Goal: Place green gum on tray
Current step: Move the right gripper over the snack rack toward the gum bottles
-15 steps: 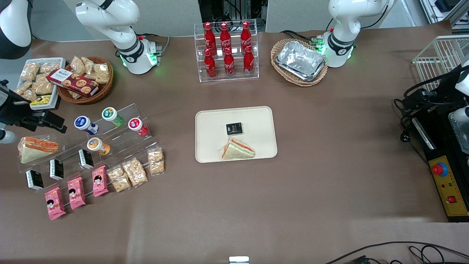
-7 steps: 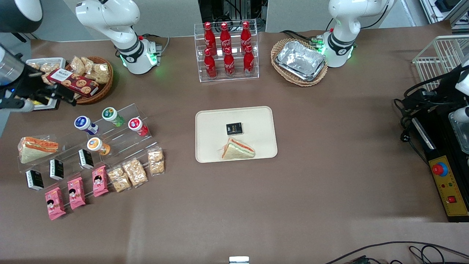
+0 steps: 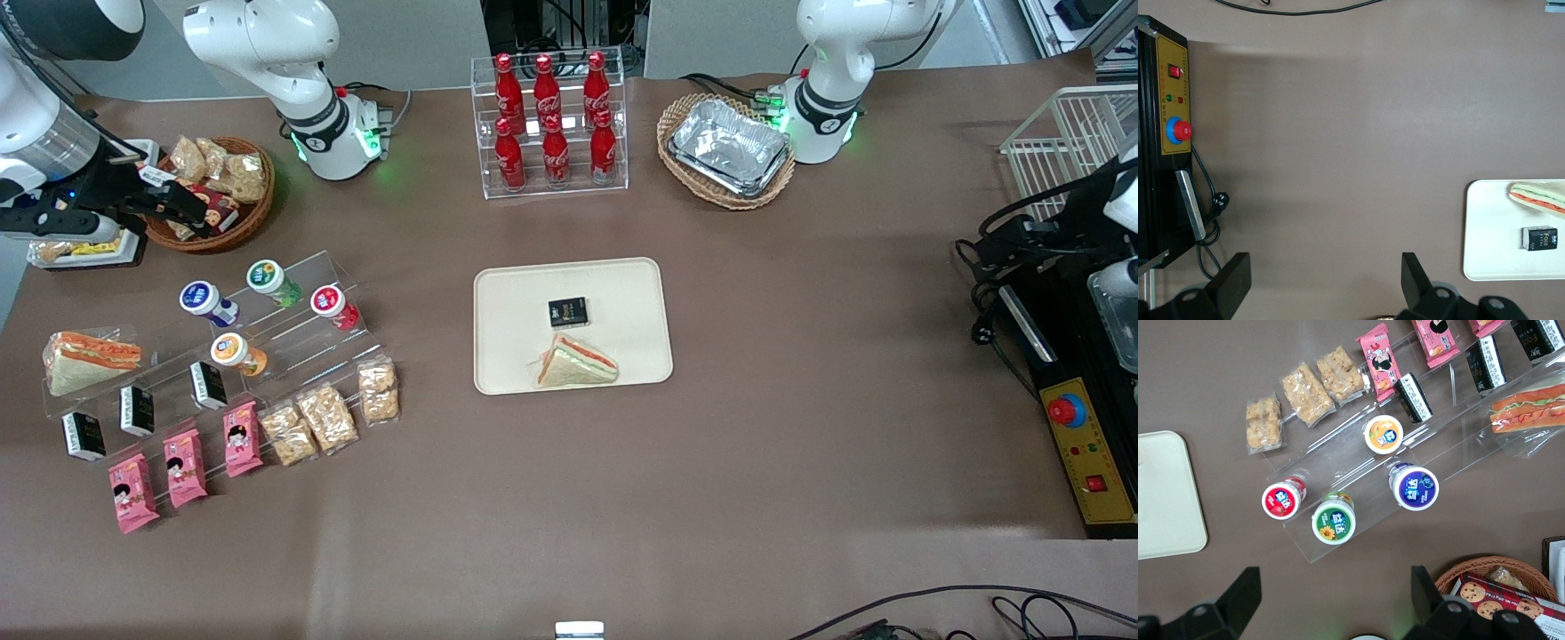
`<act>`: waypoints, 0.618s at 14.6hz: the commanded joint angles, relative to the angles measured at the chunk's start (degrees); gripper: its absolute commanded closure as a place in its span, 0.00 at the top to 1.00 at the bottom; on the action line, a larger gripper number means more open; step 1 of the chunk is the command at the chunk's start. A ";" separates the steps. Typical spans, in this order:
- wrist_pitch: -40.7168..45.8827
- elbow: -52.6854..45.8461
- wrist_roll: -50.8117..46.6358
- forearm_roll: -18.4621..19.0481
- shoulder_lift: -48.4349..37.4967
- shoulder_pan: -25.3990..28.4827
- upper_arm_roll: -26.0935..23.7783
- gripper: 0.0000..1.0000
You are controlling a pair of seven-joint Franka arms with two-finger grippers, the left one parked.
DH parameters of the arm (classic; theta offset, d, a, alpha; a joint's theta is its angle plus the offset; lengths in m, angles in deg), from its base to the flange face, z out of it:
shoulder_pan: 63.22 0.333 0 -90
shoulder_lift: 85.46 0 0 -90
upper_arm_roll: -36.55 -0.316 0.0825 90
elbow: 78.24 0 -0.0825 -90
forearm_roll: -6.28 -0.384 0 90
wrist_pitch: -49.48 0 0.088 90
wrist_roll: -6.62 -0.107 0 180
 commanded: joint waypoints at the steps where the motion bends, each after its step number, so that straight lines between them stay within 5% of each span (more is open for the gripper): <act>1: -3.55 3.35 -0.76 -1.83 -0.47 0.15 0.06 1.00; 9: -21.83 16.54 -0.67 -1.83 4.35 1.47 -0.02 1.00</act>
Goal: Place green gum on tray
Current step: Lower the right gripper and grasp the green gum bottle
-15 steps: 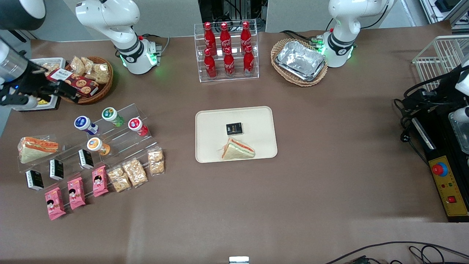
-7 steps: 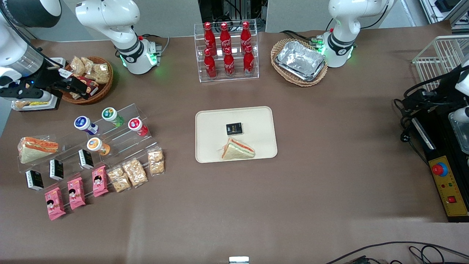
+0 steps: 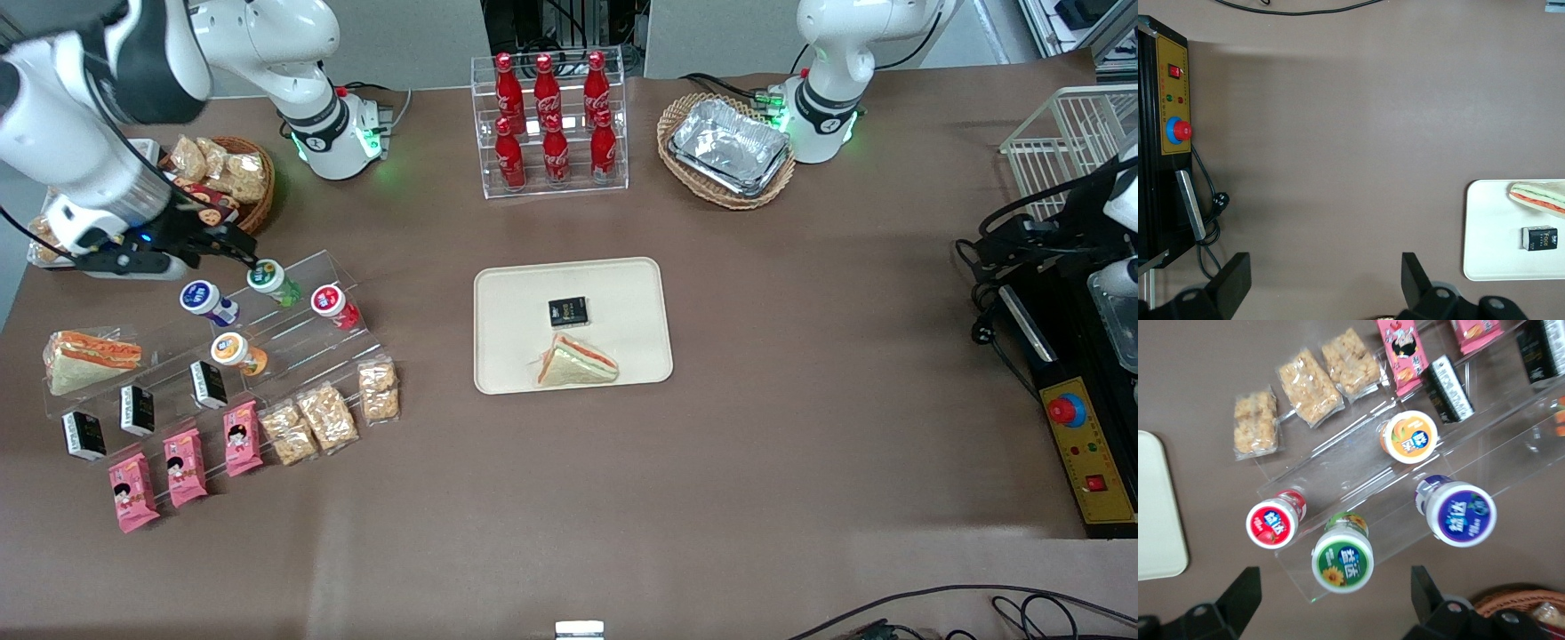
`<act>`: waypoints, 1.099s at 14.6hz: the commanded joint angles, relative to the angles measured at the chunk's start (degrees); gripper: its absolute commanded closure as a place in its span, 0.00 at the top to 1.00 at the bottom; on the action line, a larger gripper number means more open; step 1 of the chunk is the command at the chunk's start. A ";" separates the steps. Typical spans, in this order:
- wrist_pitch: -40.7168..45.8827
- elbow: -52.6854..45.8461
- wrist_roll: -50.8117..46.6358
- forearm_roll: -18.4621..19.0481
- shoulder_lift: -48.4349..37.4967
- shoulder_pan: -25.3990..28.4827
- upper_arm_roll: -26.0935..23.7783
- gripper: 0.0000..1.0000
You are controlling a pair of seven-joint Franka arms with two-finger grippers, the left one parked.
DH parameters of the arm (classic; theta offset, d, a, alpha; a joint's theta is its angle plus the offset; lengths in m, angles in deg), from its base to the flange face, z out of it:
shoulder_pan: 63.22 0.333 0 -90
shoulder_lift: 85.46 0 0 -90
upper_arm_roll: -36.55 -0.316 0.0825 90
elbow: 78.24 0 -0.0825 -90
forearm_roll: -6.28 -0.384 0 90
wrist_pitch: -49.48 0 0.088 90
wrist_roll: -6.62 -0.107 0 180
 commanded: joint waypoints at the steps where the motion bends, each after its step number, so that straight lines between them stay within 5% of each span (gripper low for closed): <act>1: -7.78 4.15 -0.44 -0.82 3.35 0.21 0.07 1.00; 12: -13.95 11.01 0.18 -0.73 3.10 1.44 0.15 1.00; 16: -13.52 11.10 0.35 -0.64 2.74 1.35 0.15 0.84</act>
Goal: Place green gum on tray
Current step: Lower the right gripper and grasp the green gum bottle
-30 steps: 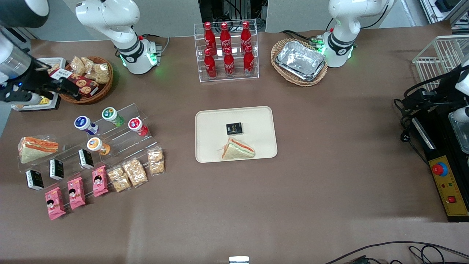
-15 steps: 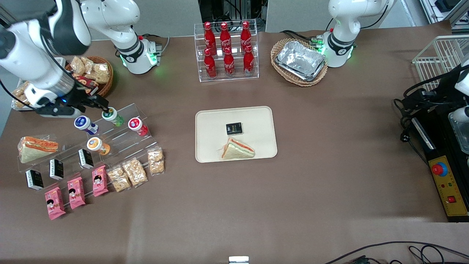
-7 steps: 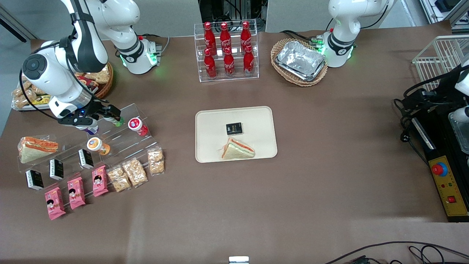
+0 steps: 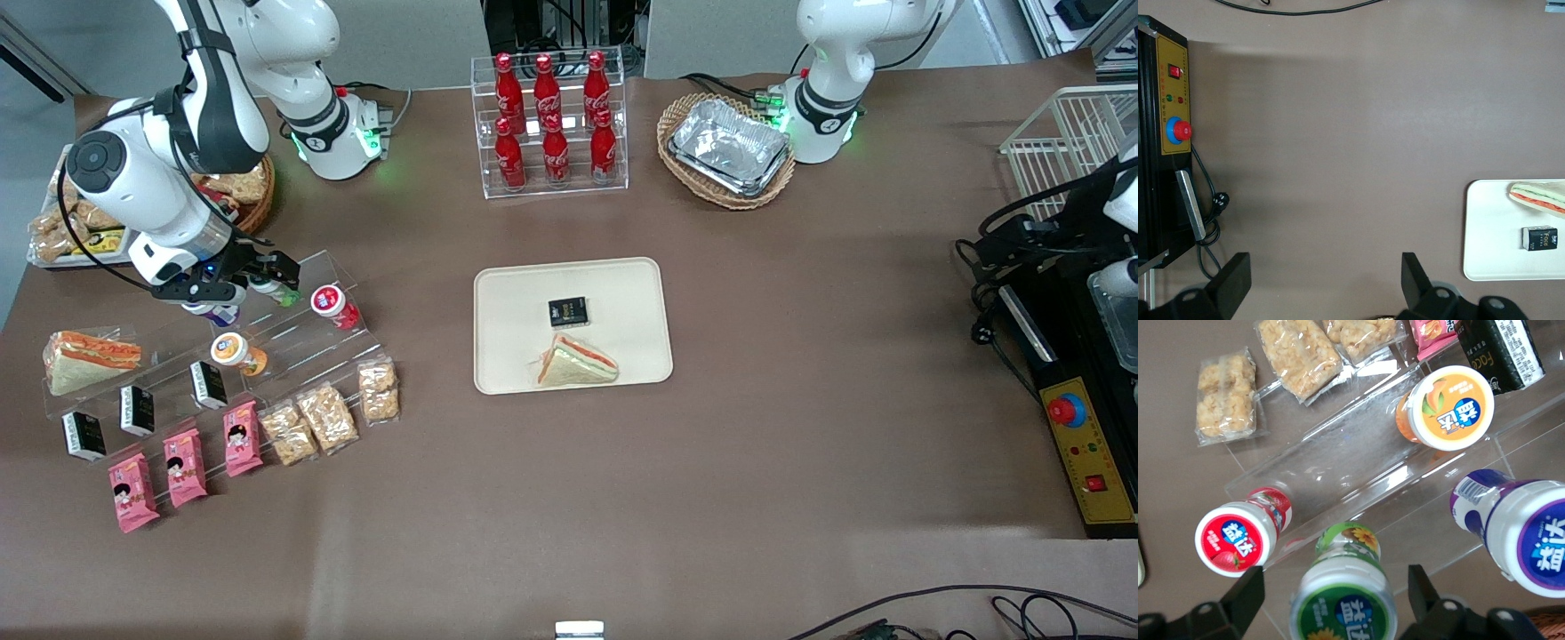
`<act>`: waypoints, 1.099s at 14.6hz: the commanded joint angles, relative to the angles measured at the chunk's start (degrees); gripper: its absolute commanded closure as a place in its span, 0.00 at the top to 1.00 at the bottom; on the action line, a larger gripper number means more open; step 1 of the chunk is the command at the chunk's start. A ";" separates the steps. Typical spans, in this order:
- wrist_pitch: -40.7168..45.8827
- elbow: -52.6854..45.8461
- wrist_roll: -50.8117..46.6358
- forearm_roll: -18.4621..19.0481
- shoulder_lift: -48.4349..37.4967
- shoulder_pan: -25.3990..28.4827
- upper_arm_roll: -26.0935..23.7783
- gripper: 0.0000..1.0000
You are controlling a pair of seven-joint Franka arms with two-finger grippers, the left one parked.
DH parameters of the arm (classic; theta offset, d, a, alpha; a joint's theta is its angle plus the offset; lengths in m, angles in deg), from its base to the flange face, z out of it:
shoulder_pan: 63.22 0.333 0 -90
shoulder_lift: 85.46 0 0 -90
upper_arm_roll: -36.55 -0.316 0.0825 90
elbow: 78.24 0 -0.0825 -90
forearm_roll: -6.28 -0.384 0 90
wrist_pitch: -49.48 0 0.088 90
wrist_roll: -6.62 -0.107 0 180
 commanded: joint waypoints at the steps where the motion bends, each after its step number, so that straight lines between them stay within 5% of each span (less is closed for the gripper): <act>1: -0.38 1.16 0.57 -0.64 -1.87 0.14 0.25 0.78; 9: 0.49 0.98 3.99 -0.64 -2.14 -0.47 0.69 0.43; 13: 3.56 -2.07 4.08 -0.64 -3.63 -0.47 0.77 0.40; 16: 16.98 -13.74 4.08 -0.73 -2.93 -0.56 0.77 0.40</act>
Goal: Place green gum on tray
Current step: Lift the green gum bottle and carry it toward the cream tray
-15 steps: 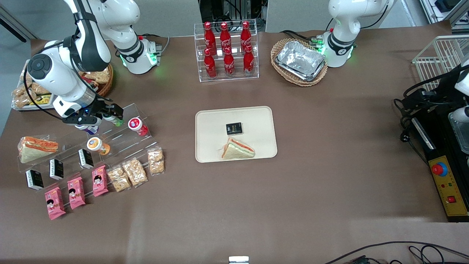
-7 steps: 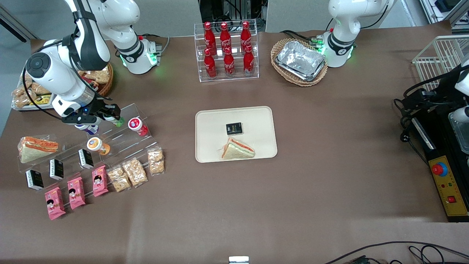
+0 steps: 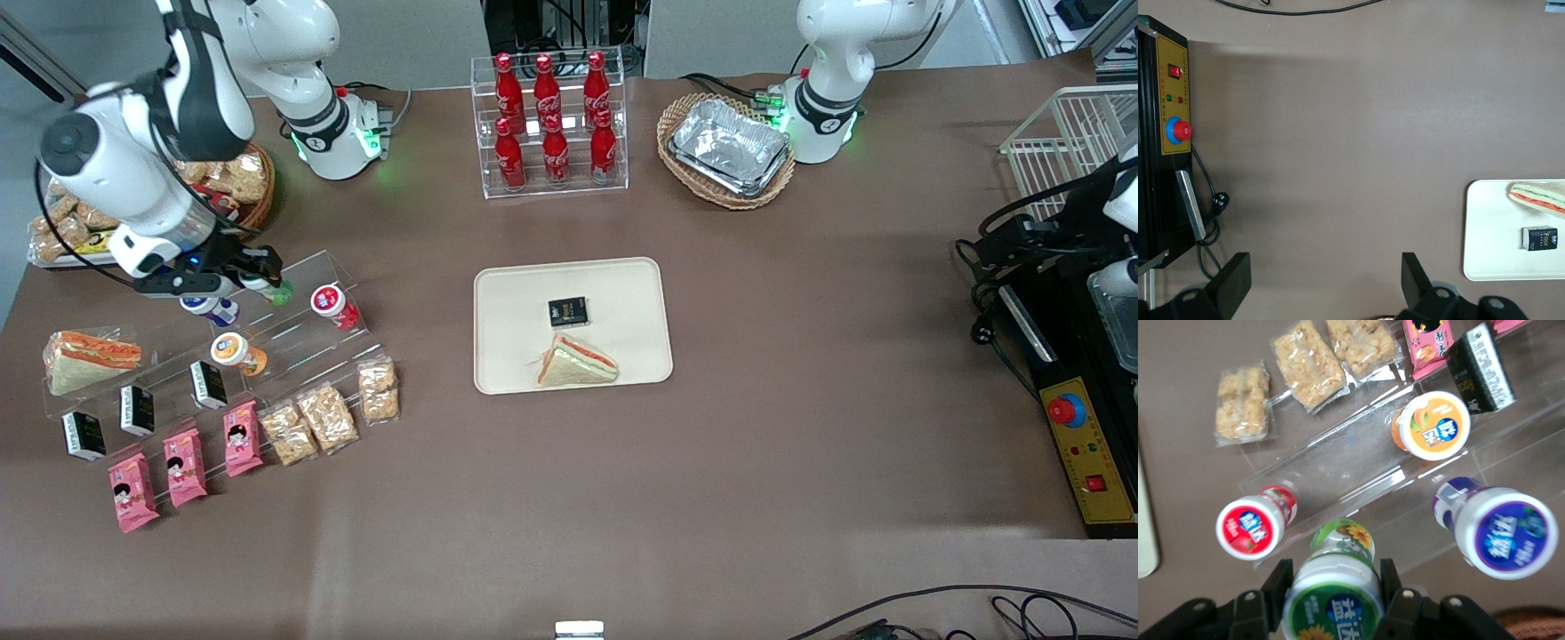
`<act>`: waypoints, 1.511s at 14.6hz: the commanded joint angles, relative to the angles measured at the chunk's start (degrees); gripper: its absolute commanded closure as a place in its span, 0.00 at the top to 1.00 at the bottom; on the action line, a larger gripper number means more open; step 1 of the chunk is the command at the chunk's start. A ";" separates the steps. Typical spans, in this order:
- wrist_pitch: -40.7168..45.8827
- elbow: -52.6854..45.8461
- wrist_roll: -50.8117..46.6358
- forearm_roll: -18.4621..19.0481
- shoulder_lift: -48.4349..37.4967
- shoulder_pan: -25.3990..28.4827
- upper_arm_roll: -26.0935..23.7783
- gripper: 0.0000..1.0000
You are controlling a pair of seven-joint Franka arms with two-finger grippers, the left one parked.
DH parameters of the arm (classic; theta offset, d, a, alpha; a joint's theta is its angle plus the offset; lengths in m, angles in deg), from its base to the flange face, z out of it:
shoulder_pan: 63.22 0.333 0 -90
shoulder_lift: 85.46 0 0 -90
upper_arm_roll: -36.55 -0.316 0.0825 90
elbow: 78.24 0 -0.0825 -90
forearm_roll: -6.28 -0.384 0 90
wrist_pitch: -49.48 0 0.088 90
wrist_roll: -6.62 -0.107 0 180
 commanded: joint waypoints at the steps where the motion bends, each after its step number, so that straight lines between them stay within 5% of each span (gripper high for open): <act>1: 15.71 -14.79 0.97 -0.73 0.69 -0.31 0.18 0.40; 5: 30.21 -32.28 0.35 -1.17 4.99 0.21 0.00 0.40; 8: 35.95 -41.10 -4.28 -4.85 8.87 0.82 -0.61 0.40; 11: 35.96 -44.18 -15.69 -5.21 11.06 8.19 -1.49 0.40; 15: 32.99 -46.21 -29.24 -5.21 16.51 17.94 -1.67 0.40; 22: 11.65 -38.32 -39.80 -4.77 27.41 29.03 -1.58 0.41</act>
